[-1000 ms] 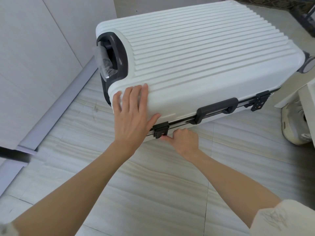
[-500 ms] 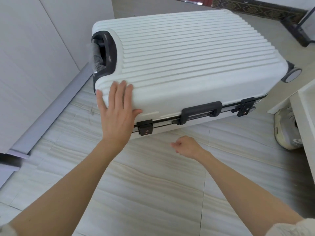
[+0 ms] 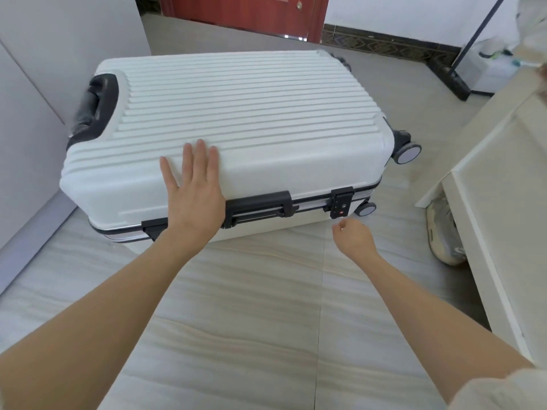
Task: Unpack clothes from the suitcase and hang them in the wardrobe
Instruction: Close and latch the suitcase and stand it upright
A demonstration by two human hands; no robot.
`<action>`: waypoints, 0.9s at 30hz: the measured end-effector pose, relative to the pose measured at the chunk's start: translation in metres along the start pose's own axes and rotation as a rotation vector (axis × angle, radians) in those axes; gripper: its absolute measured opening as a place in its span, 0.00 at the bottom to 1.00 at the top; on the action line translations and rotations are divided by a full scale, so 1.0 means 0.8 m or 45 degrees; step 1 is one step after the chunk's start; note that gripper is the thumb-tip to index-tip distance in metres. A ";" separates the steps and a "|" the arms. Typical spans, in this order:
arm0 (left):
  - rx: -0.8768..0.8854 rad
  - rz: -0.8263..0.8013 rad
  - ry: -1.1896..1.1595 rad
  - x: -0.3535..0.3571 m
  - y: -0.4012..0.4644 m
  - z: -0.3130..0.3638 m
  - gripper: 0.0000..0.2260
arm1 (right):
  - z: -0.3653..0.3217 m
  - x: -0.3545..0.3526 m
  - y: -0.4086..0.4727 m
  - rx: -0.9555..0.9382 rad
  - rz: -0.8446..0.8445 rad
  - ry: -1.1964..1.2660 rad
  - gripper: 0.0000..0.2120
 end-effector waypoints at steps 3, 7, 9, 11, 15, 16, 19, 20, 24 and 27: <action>0.166 -0.066 -0.007 0.008 0.018 0.062 0.29 | 0.013 -0.005 0.020 0.067 0.008 0.127 0.19; 0.212 -0.062 -0.068 0.024 0.041 0.123 0.29 | 0.020 -0.006 0.050 0.042 0.010 0.197 0.20; 0.258 -0.070 -0.063 0.033 0.055 0.150 0.29 | 0.017 0.000 0.064 -0.046 0.025 0.140 0.12; 0.293 -0.093 -0.073 0.043 0.069 0.174 0.30 | 0.013 0.003 0.070 -0.114 0.075 0.100 0.12; 0.278 -0.039 -0.160 0.050 0.081 0.188 0.28 | 0.016 0.007 0.070 -0.186 0.182 0.077 0.19; 0.288 0.021 -0.188 0.048 0.079 0.186 0.26 | 0.018 0.007 0.066 -0.210 0.202 0.059 0.19; 0.322 0.184 -0.239 0.040 0.069 0.181 0.22 | 0.022 0.005 0.052 -0.277 0.278 0.026 0.21; 0.312 0.220 -0.259 0.037 0.064 0.179 0.21 | 0.021 0.006 0.046 -0.307 0.308 0.002 0.21; 0.327 0.301 -0.293 0.033 0.017 0.172 0.19 | 0.026 0.034 0.007 -0.574 0.392 -0.093 0.21; 0.400 0.383 -0.292 0.030 -0.013 0.161 0.18 | 0.037 0.061 -0.020 -0.632 0.422 -0.175 0.29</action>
Point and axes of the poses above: each hand's wrist, its own y-axis towards the middle knuckle, its own x-axis out of the palm, z = x × y, the point moved 6 cm from there along y, towards the middle knuckle, and after that the axes turned 11 degrees about -y, right-handed, at the moved point
